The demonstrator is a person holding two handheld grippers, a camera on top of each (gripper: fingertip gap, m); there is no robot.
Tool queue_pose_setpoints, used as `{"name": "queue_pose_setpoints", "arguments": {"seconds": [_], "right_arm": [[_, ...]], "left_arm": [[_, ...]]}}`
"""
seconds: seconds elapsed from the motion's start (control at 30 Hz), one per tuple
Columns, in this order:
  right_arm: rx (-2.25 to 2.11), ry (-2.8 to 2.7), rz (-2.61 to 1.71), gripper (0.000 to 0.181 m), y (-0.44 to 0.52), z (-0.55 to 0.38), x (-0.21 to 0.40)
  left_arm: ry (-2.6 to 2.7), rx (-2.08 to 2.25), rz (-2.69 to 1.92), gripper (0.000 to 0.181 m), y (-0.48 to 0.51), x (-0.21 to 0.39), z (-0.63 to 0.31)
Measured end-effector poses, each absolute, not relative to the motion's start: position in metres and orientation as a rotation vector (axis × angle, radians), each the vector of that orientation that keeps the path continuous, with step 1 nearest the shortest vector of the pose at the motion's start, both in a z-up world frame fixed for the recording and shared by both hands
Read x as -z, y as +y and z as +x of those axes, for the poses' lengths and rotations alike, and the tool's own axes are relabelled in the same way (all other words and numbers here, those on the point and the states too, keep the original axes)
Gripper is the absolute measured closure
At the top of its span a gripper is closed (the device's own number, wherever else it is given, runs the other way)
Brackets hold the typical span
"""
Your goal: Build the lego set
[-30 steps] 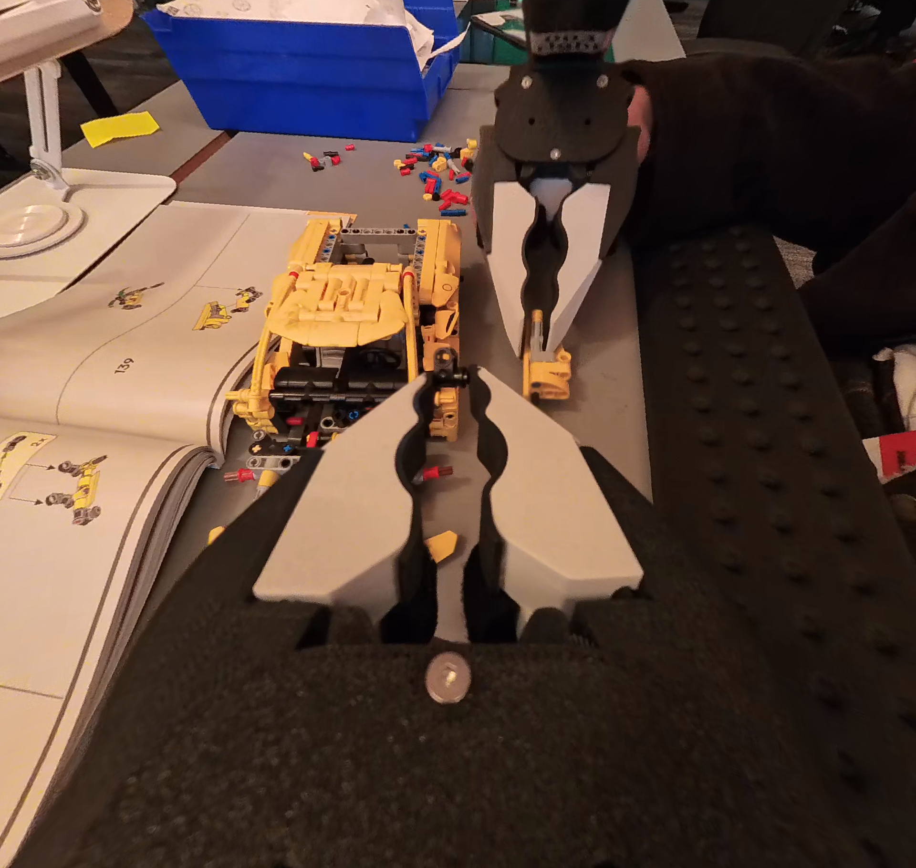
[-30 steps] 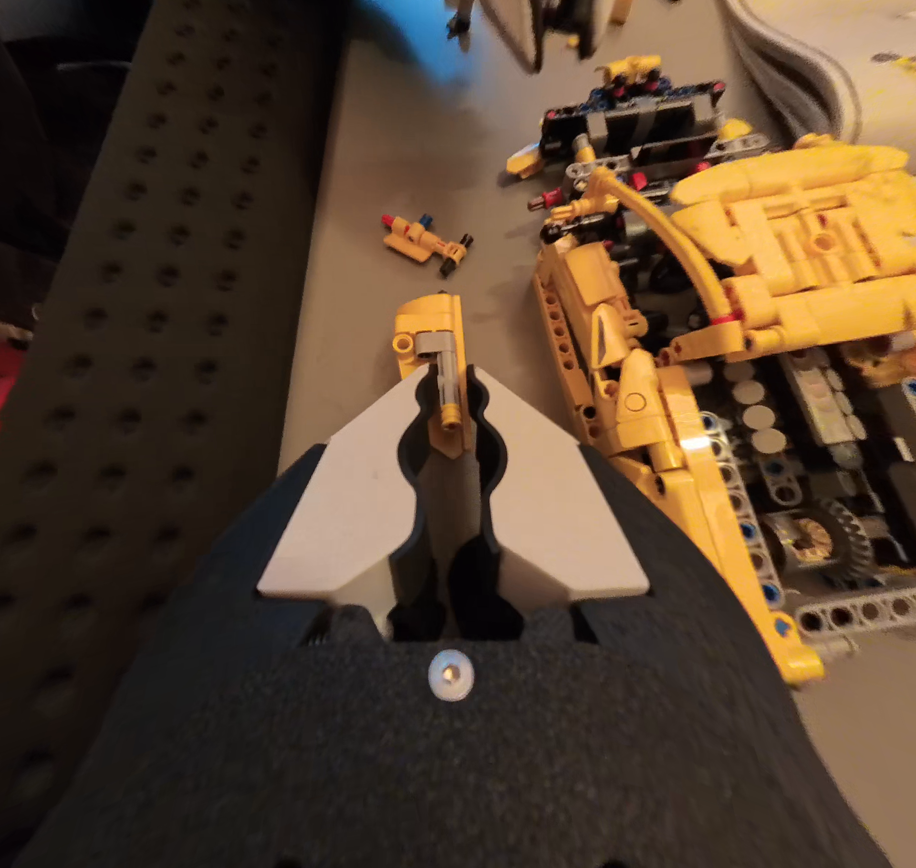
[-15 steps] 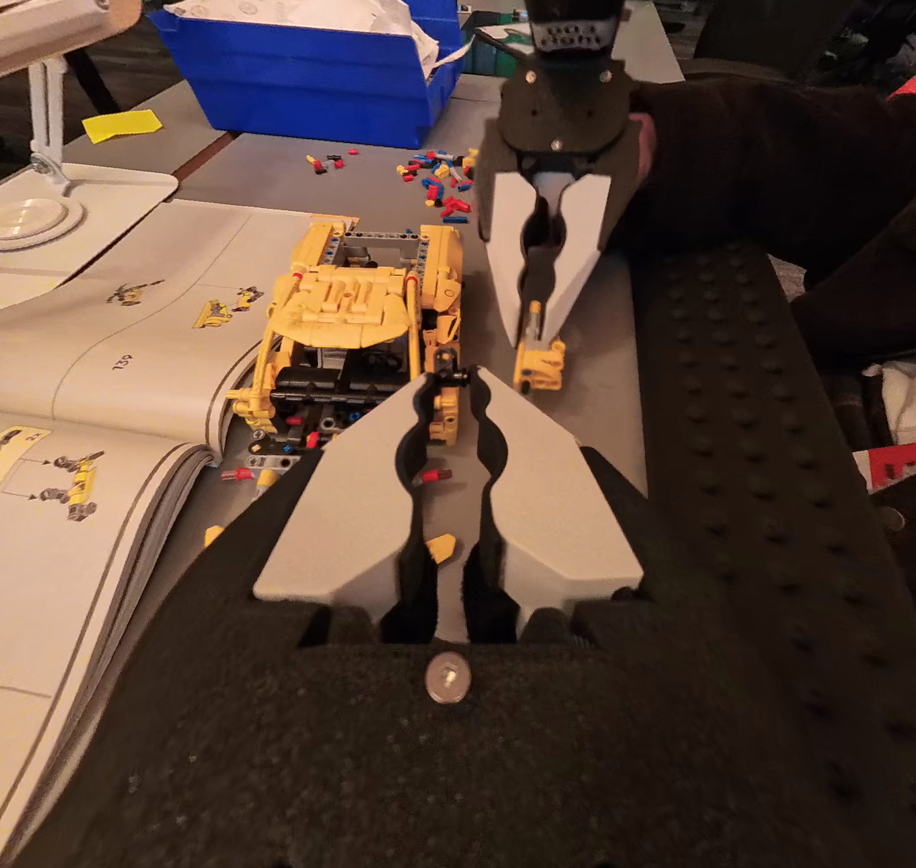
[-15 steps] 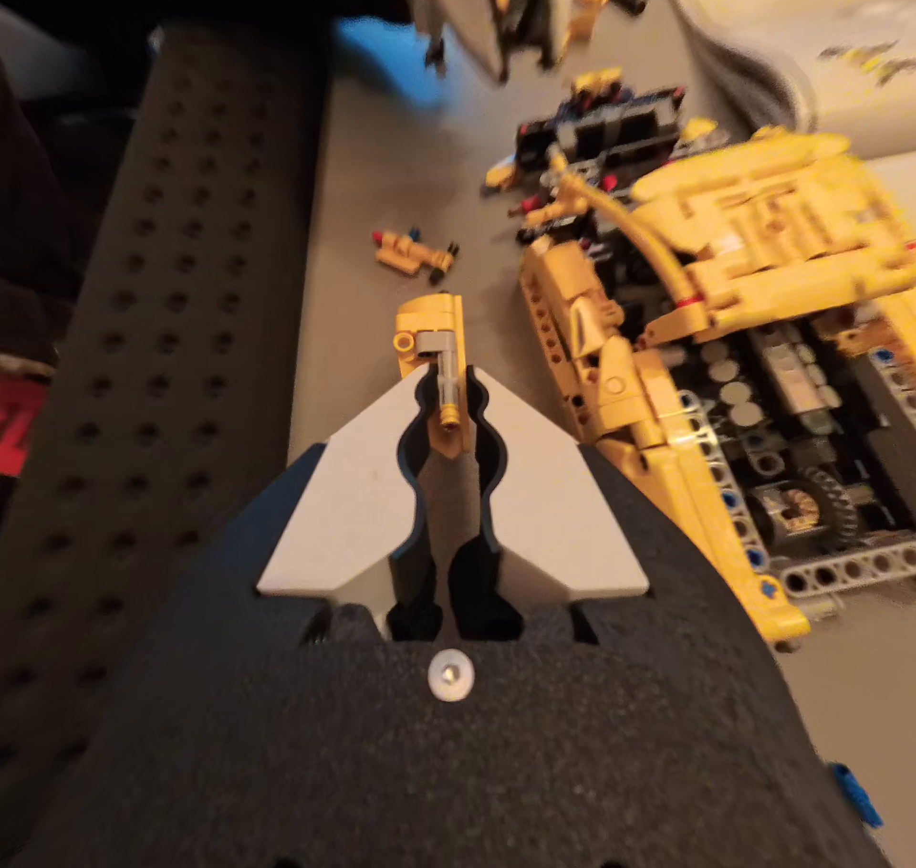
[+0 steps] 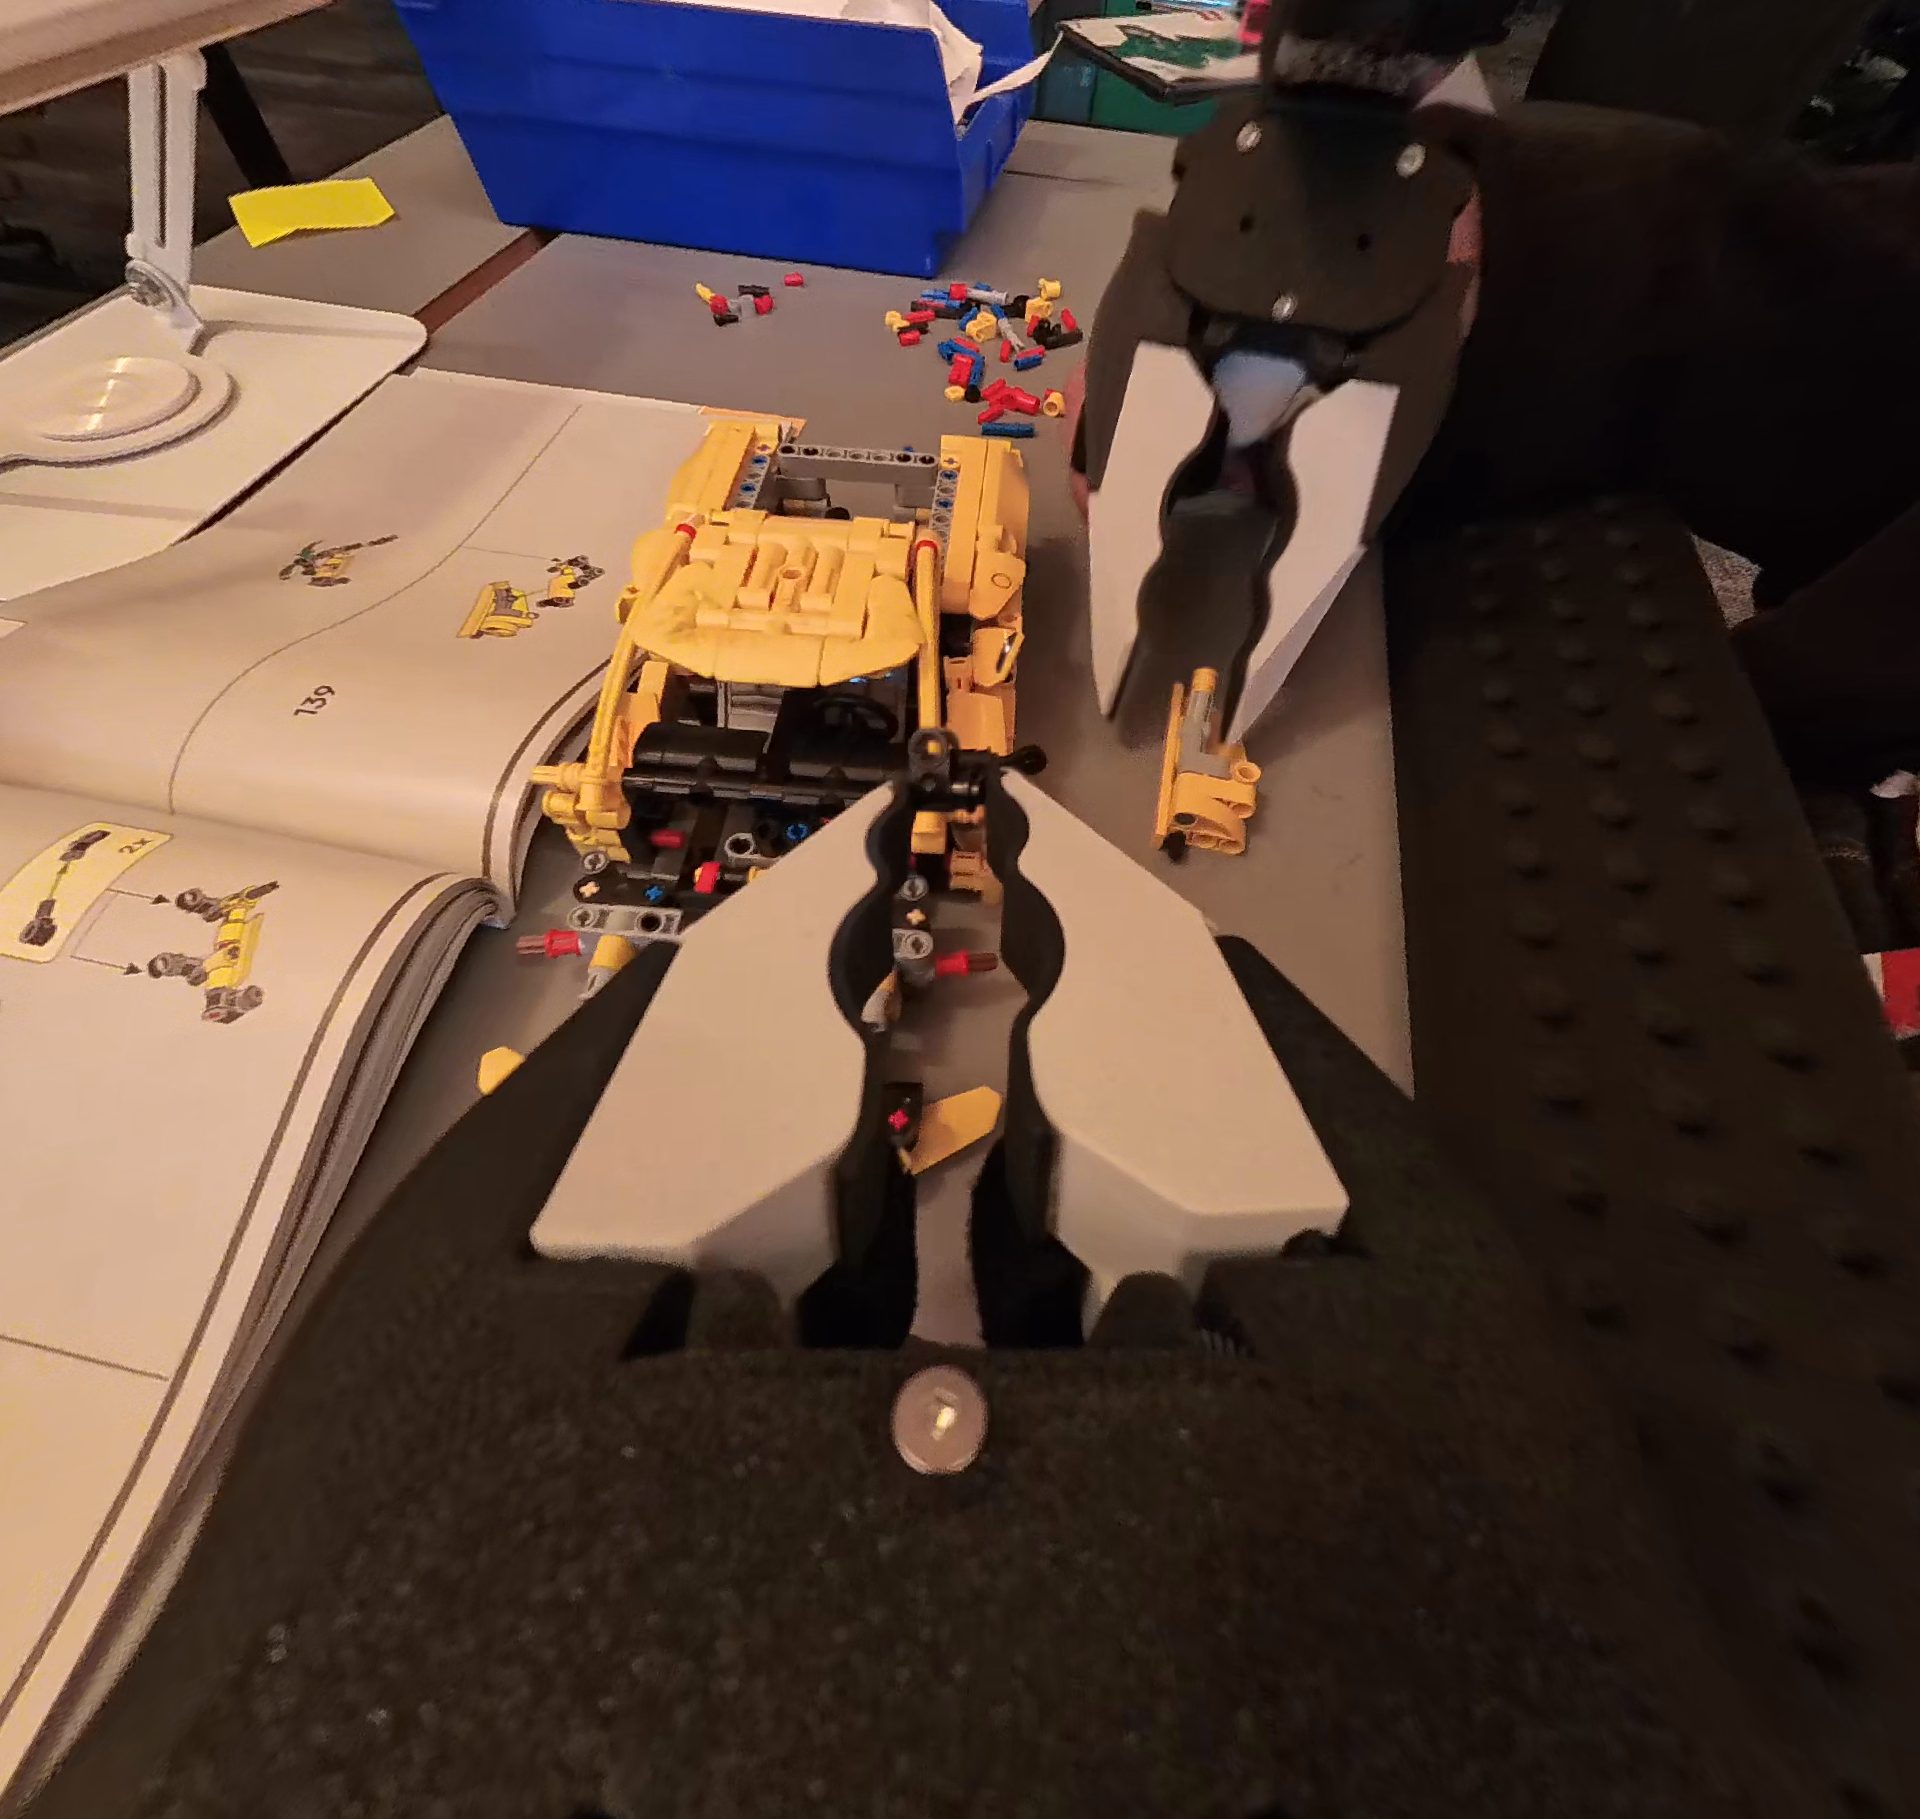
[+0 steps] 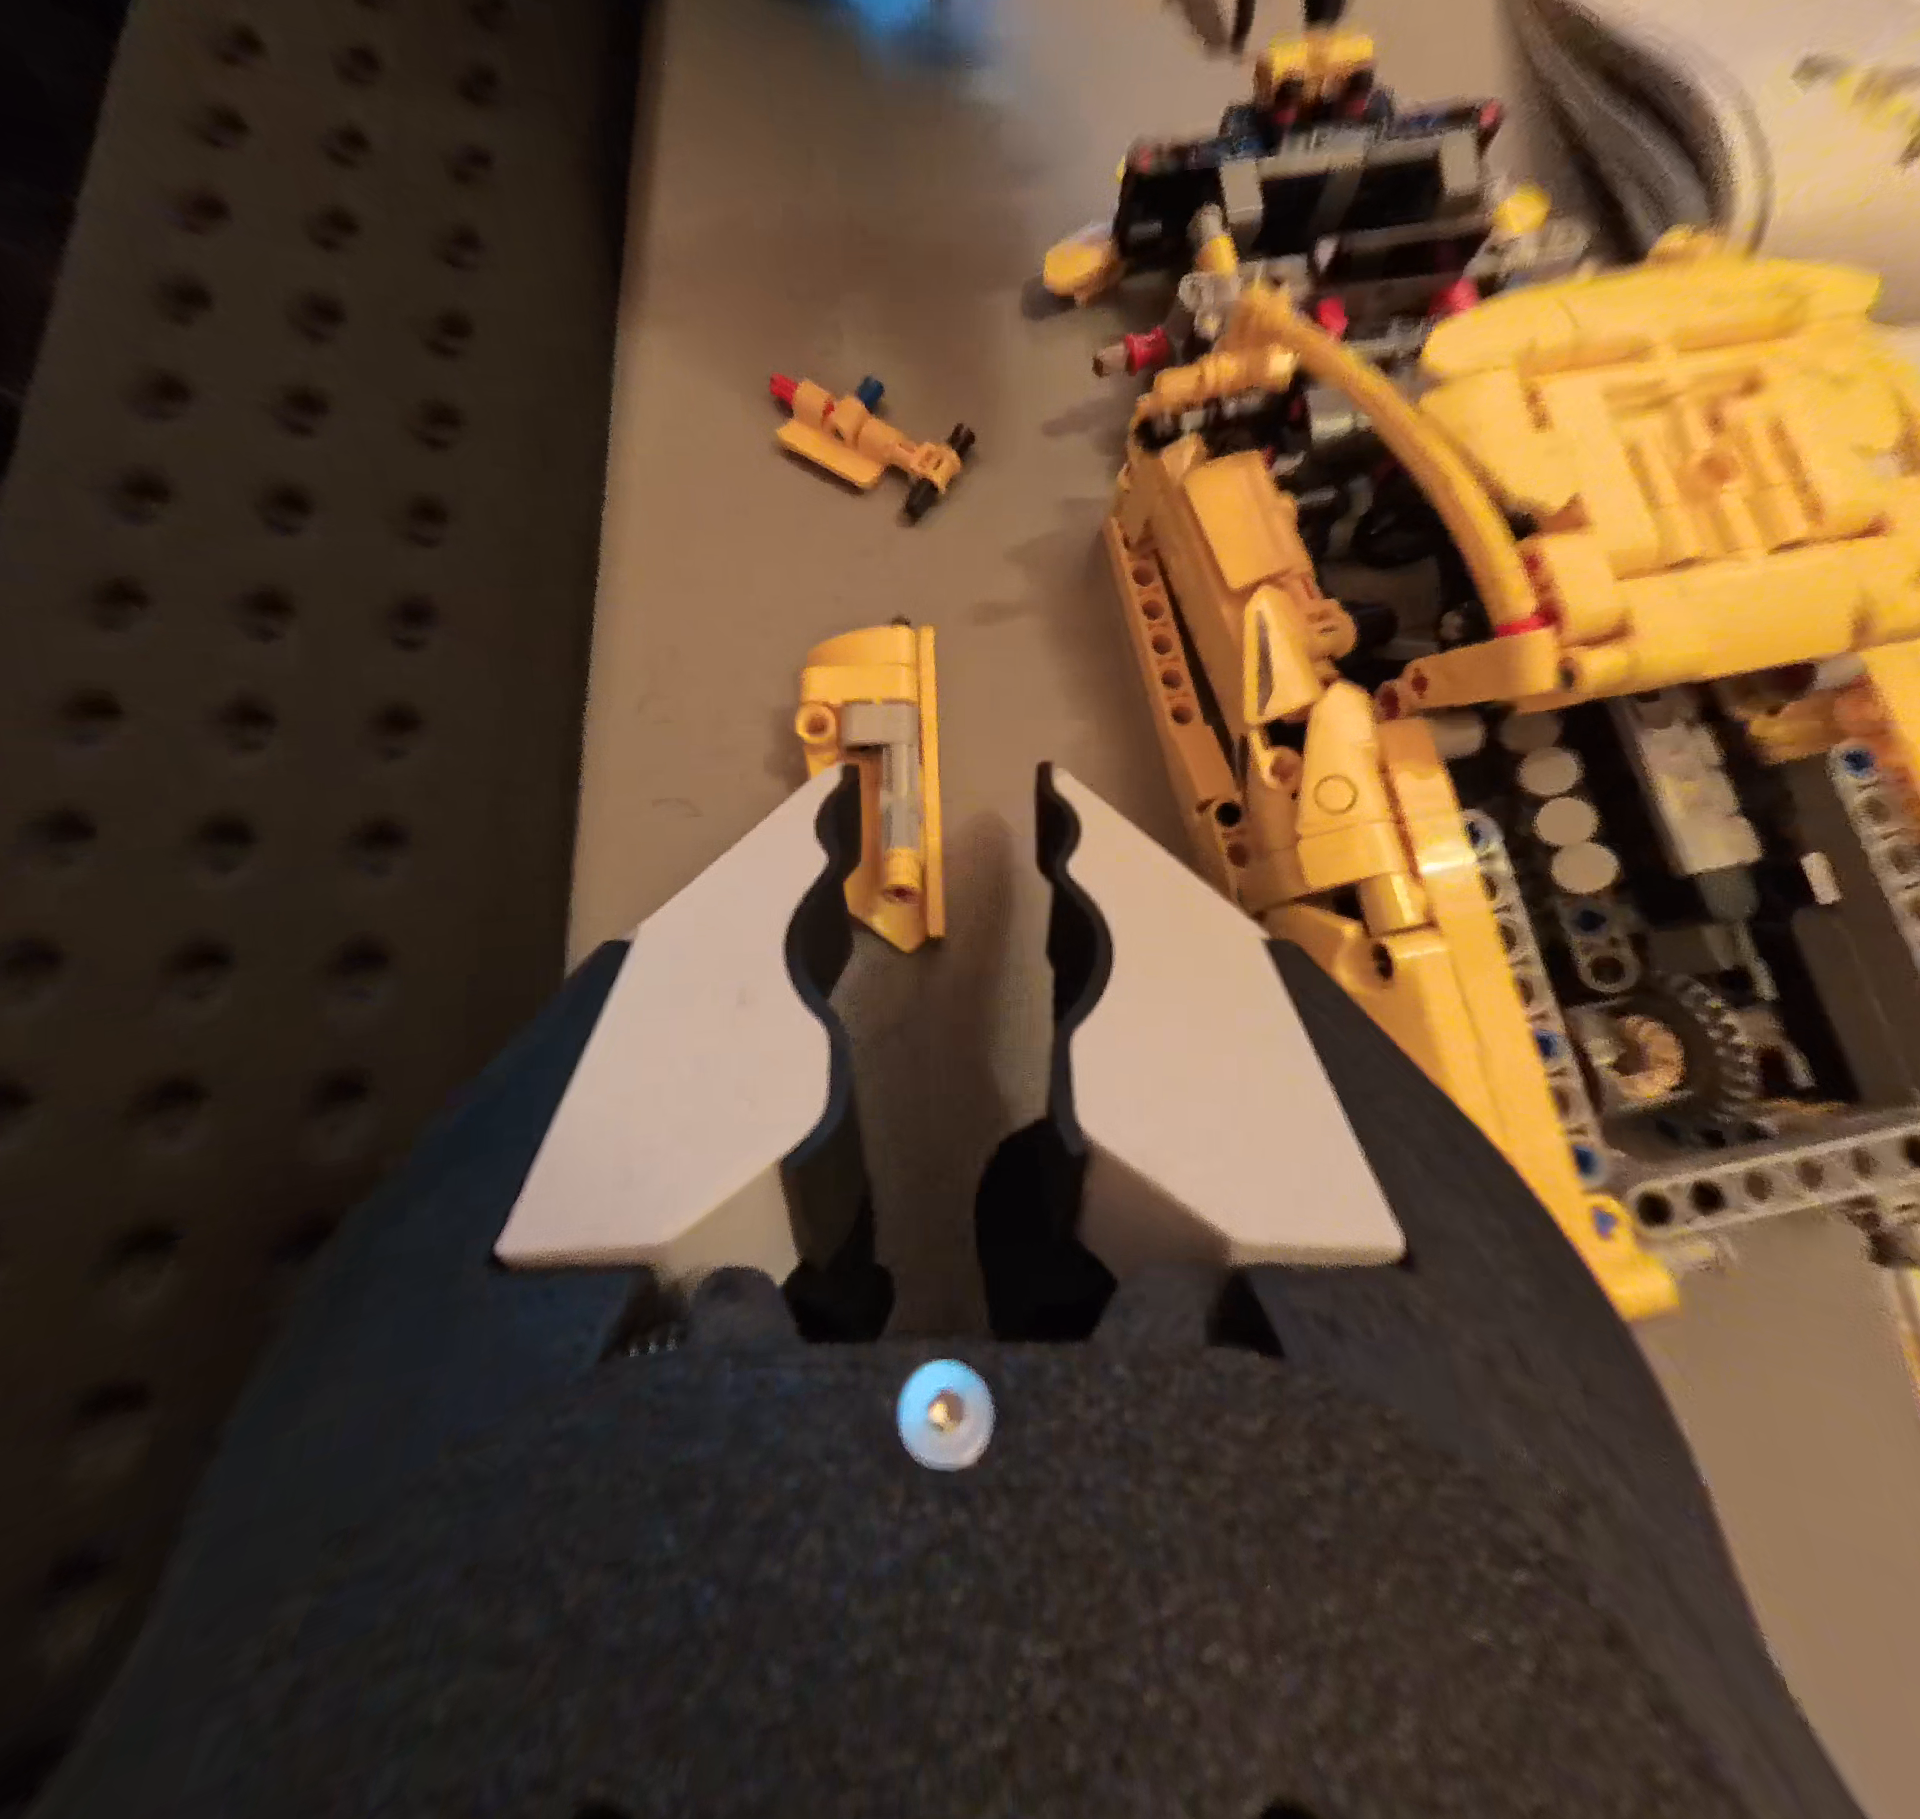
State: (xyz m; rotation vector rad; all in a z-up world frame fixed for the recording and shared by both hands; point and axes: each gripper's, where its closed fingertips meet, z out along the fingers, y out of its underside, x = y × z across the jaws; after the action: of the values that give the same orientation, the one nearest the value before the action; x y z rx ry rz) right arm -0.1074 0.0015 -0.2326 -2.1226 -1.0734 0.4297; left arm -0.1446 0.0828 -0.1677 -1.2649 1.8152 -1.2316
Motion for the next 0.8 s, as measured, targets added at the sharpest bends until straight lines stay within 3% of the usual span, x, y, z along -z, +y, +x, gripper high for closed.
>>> {"name": "queue_pose_setpoints", "arguments": {"seconds": [0.17, 0.43, 0.7, 0.8], "right_arm": [[-0.467, -1.237, -1.954, 0.151, 0.012, -0.15, 0.191], [-0.401, -1.566, -2.061, 0.158, 0.033, -0.184, 0.243], [-0.4, -1.576, -2.046, 0.161, 0.042, -0.187, 0.24], [-0.455, -1.593, -2.069, 0.17, 0.037, -0.19, 0.243]], "left_arm": [[1.791, 1.225, -1.283, 0.168, 0.091, 0.167, -0.145], [1.674, 1.273, -1.318, 0.169, 0.113, 0.149, -0.149], [1.672, 1.292, -1.298, 0.168, 0.109, 0.143, -0.15], [1.672, 1.29, -1.298, 0.169, 0.109, 0.143, -0.15]]}}
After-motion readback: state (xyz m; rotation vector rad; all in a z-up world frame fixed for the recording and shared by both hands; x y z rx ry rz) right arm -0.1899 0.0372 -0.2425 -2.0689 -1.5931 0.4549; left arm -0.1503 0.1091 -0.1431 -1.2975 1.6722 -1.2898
